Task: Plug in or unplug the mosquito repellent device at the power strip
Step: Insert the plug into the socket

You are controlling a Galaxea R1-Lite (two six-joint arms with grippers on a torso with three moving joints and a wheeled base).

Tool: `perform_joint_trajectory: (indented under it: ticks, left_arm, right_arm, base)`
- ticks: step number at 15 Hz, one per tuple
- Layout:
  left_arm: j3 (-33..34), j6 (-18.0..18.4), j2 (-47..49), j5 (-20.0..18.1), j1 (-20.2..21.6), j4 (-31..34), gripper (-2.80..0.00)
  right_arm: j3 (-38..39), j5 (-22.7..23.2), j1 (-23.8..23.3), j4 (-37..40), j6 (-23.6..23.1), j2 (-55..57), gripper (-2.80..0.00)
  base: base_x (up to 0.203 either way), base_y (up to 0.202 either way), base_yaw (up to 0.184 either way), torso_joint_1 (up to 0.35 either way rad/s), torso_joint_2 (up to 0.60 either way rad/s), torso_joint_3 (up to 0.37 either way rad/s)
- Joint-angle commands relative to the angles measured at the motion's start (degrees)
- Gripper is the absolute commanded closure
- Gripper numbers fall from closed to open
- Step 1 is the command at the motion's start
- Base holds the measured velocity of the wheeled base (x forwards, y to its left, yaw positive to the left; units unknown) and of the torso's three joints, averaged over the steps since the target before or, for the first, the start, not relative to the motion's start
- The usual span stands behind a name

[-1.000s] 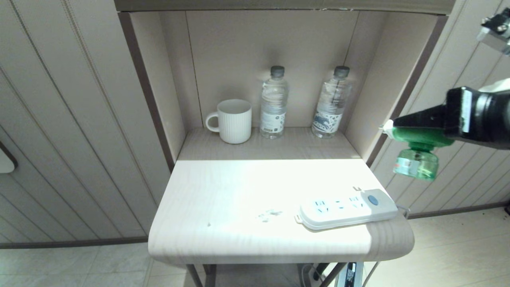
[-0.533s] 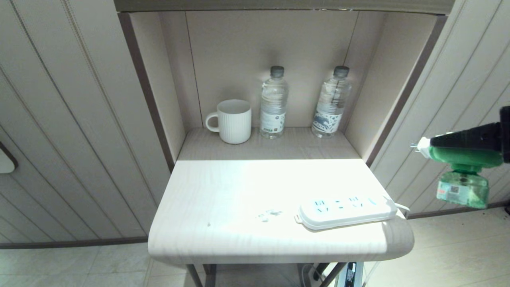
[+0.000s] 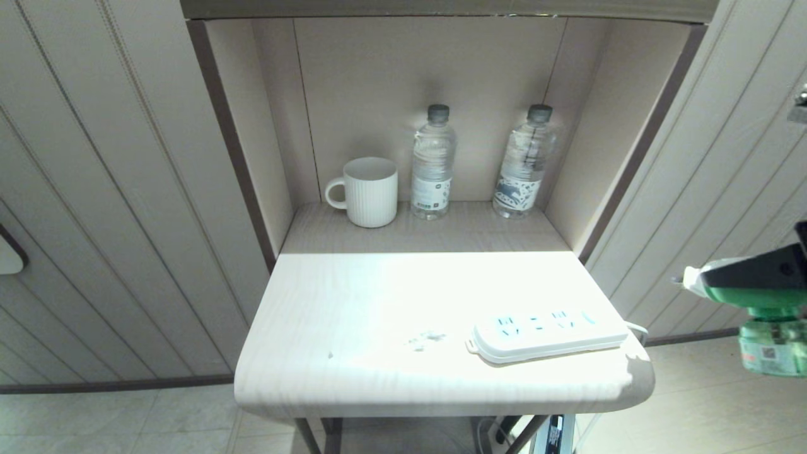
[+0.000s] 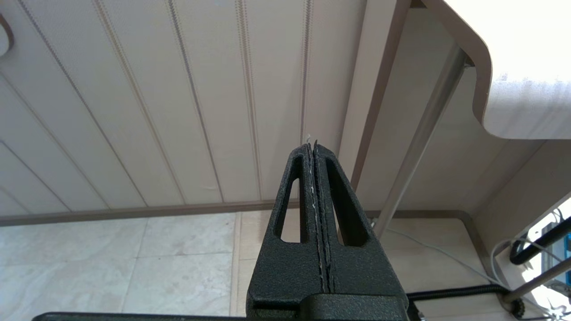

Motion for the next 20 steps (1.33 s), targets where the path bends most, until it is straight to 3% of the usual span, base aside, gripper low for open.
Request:
perform_joint_trajectory:
  ticks: [1, 8, 20]
  left_arm:
    - [0.0, 0.0, 0.0, 0.0, 0.0, 0.0, 0.00]
    - [0.0, 0.0, 0.0, 0.0, 0.0, 0.0, 0.00]
    - [0.0, 0.0, 0.0, 0.0, 0.0, 0.0, 0.00]
  right_arm:
    - [-2.1, 0.0, 0.8, 1.3, -1.1, 5.5, 0.00]
    - [0.0, 0.9, 4.5, 1.7, -1.7, 8.1, 0.00]
    - [0.1, 3.6, 5.3, 1.3, -1.8, 8.2, 0.00]
  base:
    - [0.000, 0.000, 0.000, 0.000, 0.00, 0.000]
    - [0.000, 0.000, 0.000, 0.000, 0.00, 0.000]
    - [0.000, 0.000, 0.000, 0.011, -0.03, -0.017]
